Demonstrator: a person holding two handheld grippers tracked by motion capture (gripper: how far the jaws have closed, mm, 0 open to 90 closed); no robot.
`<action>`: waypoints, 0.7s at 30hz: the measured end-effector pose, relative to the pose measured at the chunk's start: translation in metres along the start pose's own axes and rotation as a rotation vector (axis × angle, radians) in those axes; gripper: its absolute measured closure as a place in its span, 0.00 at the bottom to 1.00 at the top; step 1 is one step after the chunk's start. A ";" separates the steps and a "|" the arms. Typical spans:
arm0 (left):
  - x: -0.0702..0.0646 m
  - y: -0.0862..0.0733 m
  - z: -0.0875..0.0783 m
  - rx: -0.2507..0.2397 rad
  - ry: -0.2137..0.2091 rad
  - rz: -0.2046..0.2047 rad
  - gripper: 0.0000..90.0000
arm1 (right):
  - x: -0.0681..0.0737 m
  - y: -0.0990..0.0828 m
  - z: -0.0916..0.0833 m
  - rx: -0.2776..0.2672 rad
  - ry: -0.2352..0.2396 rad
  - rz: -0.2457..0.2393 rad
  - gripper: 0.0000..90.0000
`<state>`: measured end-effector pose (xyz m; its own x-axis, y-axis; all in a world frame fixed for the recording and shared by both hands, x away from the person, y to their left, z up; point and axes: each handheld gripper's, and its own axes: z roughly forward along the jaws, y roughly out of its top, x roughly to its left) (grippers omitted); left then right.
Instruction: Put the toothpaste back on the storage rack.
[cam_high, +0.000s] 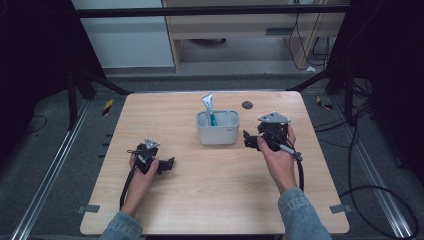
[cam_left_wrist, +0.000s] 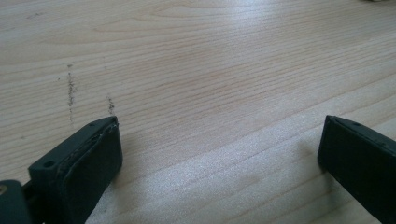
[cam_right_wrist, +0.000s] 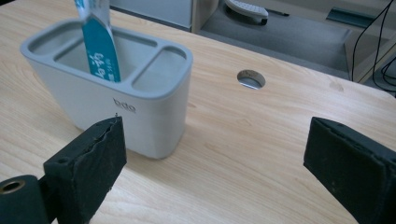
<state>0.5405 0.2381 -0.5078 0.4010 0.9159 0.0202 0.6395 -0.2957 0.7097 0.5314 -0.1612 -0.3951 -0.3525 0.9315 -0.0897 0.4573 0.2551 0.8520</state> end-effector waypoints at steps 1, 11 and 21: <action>0.000 0.000 0.000 0.000 0.000 0.000 0.00 | -0.002 -0.003 0.000 0.010 0.001 0.002 0.07; 0.000 0.000 0.000 0.001 0.000 0.001 0.00 | -0.028 -0.038 0.013 0.095 0.020 0.040 0.10; 0.000 0.000 0.000 0.001 0.000 0.001 0.00 | -0.051 -0.075 0.031 0.156 -0.008 0.098 0.10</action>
<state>0.5405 0.2382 -0.5077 0.4020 0.9154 0.0210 0.6395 -0.2972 0.7090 0.5402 -0.2195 -0.4700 -0.2935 0.9559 -0.0145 0.6102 0.1990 0.7668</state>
